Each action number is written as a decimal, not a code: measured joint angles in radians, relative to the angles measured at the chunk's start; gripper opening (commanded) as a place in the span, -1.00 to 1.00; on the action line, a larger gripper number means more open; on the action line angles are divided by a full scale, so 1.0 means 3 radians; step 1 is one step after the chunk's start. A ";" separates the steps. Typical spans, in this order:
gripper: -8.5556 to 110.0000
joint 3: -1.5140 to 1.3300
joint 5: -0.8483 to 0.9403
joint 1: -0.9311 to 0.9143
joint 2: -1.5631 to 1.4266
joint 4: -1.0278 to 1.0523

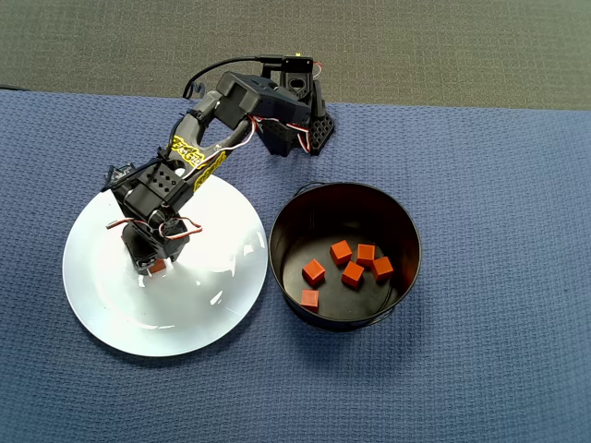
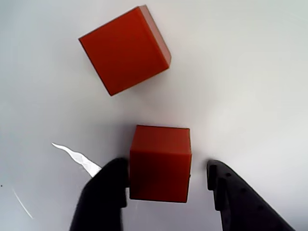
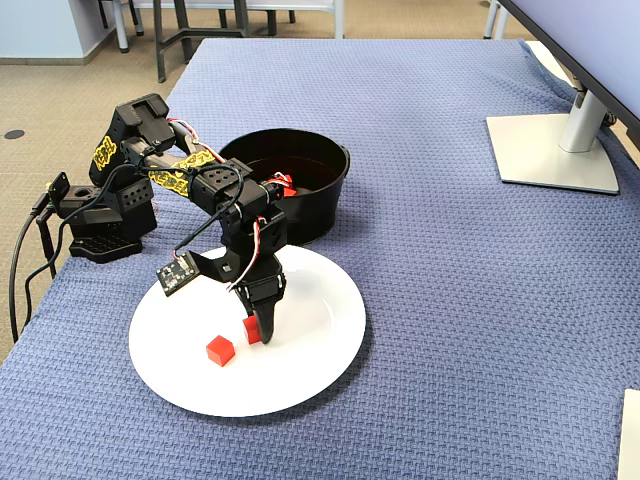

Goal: Pick up the red cubes from the white plate and place them in the black recipient

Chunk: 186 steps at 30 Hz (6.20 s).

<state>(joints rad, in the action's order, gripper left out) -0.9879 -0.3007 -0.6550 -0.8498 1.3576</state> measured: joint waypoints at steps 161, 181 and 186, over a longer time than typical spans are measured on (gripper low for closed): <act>-0.86 -0.1150 0.2470 -0.0670 -0.0752 -0.0977; -0.86 -0.1253 0.1278 0.0885 -0.2966 -0.0107; -0.79 -0.1795 0.0982 0.1831 -0.3533 -0.0138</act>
<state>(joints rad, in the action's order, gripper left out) -1.5263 -0.0061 -0.1058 -1.9098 1.3162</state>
